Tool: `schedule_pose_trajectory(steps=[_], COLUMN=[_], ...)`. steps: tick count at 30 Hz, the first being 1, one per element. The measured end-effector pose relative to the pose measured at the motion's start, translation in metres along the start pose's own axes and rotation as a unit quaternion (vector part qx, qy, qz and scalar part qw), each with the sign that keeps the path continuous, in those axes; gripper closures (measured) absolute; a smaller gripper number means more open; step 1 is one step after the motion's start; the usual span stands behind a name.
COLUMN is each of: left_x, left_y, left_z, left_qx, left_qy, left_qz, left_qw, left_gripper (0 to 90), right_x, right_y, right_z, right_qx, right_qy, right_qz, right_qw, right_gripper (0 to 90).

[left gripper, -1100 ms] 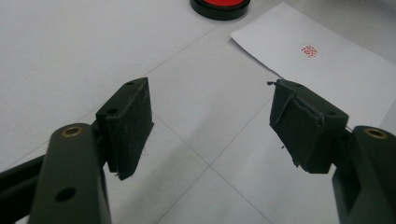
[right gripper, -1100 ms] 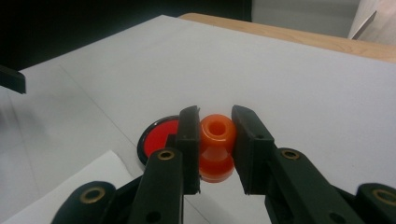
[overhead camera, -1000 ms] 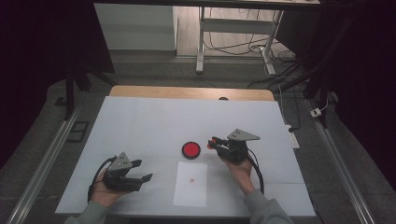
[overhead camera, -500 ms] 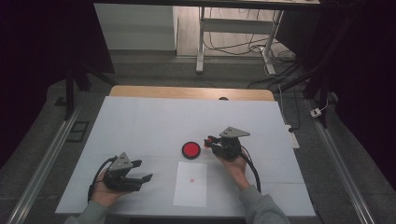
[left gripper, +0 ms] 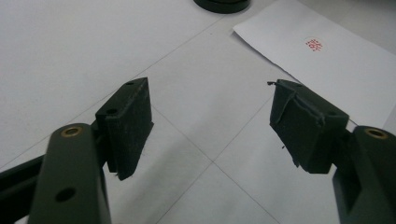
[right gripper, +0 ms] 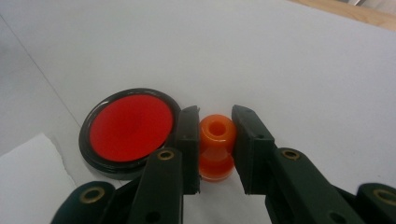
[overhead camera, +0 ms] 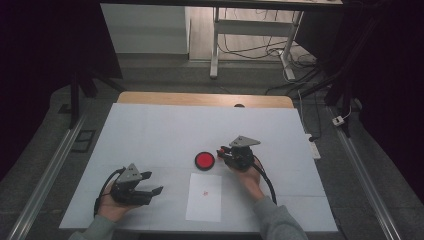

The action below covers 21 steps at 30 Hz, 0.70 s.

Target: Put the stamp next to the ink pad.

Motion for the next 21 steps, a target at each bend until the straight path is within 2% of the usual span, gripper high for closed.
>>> schedule_pose_trajectory(steps=[3,21], left_x=[0.0001,-0.0002], left_y=[0.0001,-0.0005], left_z=[-0.0001,-0.0002], left_qx=[-0.001,-0.001], left_qy=[0.0,0.001], left_qz=[0.0,0.002], left_qw=[1.0,1.0], left_gripper=[29.5,29.5], right_x=[-0.003,-0.0041], right_y=[0.0008,-0.0007], right_z=[-0.0037,-0.0038], right_qx=[0.0,0.009], right_qy=[-0.01,-0.01], right_qz=[0.0,0.002], right_qw=[0.9999,0.9999], right_gripper=[72.1,71.4])
Point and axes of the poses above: each handheld gripper's, and its own axes: x roughly backward along the jaws, z roughly out of its top, y roughly to its right, the point moved 6 cm from there along -x, roughly forward along the jaws, and after that the axes turned 7 degrees about z, right-handed, at the moved point
